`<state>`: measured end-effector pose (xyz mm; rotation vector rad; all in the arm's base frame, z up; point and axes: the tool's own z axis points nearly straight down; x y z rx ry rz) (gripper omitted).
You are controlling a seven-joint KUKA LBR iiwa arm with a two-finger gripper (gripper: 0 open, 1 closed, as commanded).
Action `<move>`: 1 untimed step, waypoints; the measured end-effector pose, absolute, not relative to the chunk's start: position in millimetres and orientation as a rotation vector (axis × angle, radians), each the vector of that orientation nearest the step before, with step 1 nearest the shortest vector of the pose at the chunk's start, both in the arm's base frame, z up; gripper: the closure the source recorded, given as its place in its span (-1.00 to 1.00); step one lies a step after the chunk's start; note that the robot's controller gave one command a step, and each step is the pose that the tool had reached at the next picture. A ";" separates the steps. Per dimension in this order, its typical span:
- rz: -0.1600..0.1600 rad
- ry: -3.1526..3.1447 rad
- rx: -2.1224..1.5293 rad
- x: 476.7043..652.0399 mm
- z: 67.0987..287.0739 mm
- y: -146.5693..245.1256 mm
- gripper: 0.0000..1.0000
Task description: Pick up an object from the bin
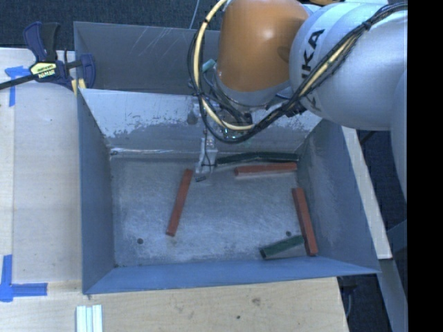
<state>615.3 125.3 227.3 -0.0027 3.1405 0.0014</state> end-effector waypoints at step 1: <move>0.002 3.138 0.001 616.1 228.6 124.8 -1.00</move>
Offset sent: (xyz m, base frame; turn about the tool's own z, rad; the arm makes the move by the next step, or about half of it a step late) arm -0.0253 0.0241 -0.1573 -0.3730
